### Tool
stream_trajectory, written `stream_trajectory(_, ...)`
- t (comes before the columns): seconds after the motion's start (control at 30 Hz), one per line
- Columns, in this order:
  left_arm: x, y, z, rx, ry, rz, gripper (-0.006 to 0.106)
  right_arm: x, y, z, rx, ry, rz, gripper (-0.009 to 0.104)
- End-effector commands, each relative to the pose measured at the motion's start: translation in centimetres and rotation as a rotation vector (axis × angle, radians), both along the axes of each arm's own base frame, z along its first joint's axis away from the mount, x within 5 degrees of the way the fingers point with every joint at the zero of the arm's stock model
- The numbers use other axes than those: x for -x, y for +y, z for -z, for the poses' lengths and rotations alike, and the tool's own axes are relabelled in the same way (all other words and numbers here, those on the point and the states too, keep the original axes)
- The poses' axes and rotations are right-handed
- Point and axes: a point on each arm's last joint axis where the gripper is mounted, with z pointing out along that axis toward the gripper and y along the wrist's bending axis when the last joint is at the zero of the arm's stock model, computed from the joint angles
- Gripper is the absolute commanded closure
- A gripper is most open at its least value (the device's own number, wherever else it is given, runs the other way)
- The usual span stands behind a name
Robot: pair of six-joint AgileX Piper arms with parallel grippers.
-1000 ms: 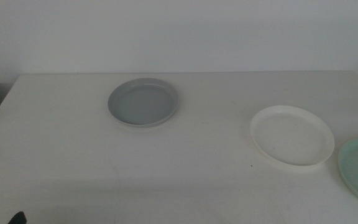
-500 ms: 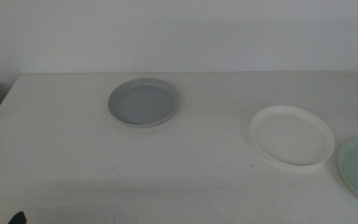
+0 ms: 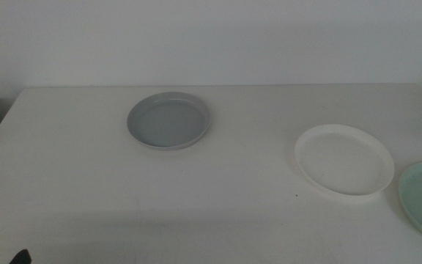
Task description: Stack the three bowls on top of each other.
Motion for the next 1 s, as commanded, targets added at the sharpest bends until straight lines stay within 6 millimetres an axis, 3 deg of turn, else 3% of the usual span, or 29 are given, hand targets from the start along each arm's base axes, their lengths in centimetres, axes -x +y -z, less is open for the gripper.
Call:
stream_trajectory(0.0,0.0,0.0,-0.8,0.023,-0.086,-0.008,-0.004,-0.5,-1.1,-0.6,0.020,-0.047,0.023,0.046)
stream_trajectory(0.37,0.0,0.0,-0.8,0.023,-0.086,-0.008,-0.004,-3.6,-3.9,1.9,0.172,-0.047,-0.005,0.046)
stream_trajectory(0.7,0.0,0.0,-0.8,0.023,-0.086,-0.008,-0.004,-6.2,-6.7,8.6,0.105,0.157,-0.040,0.046)
stream_trajectory(0.97,0.0,0.0,-0.8,0.023,-0.086,-0.008,-0.004,-6.8,-9.5,11.7,0.100,0.170,-0.002,0.046)
